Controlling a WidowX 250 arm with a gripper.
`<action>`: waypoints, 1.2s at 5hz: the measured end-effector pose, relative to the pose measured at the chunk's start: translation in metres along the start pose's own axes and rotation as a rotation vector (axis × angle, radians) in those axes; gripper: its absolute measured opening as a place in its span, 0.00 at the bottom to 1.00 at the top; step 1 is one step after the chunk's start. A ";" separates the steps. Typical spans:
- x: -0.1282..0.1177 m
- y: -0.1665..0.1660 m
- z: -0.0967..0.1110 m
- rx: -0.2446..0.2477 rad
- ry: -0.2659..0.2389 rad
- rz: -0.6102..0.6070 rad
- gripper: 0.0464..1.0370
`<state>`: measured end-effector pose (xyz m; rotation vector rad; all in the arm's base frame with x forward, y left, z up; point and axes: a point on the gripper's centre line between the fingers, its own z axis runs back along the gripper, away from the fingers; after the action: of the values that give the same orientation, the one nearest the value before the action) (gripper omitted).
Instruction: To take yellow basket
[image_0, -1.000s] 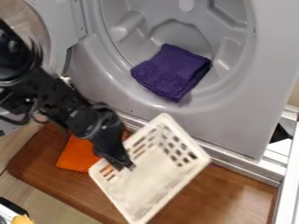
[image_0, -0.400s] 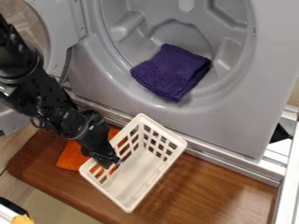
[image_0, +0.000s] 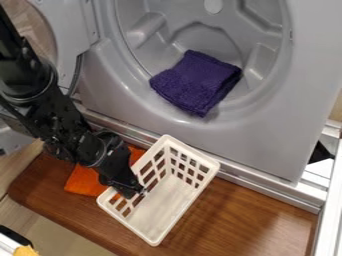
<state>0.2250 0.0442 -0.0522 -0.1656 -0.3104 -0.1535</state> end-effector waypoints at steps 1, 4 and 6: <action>-0.007 -0.002 0.002 0.015 0.038 0.007 0.28; 0.000 -0.005 0.013 0.035 0.043 -0.040 0.97; 0.016 -0.011 0.040 0.079 0.040 -0.144 0.96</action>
<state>0.2265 0.0391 -0.0080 -0.0614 -0.2881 -0.2867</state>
